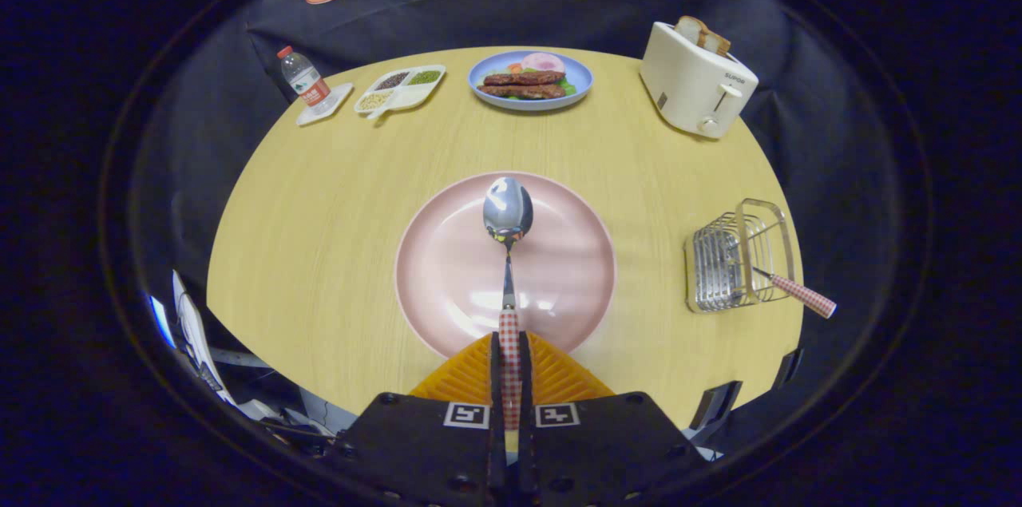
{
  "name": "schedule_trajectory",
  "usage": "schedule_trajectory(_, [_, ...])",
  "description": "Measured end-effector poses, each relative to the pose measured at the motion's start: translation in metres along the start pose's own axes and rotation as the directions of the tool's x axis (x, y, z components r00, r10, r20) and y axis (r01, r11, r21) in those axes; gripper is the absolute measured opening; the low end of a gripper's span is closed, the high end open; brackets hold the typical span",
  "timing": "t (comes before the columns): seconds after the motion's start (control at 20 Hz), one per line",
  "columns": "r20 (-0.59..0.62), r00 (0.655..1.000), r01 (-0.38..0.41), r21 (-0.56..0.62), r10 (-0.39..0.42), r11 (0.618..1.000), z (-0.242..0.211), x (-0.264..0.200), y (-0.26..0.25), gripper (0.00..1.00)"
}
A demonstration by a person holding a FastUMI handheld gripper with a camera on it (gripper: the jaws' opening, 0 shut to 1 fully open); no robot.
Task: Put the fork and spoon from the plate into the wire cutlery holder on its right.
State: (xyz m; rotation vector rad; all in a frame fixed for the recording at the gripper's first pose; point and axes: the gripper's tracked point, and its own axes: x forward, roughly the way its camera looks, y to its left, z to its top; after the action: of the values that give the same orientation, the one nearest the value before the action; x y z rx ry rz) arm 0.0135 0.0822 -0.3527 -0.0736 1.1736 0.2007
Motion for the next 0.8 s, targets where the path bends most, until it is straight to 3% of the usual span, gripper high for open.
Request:
schedule_trajectory(0.4, [-0.022, 0.998, 0.062, -0.025, -0.062, 0.998, 0.007, -0.05, -0.09, 0.06])
schedule_trajectory(0.8, [-0.126, 0.985, 0.103, -0.099, -0.115, 0.99, -0.003, -0.09, -0.157, 0.06])
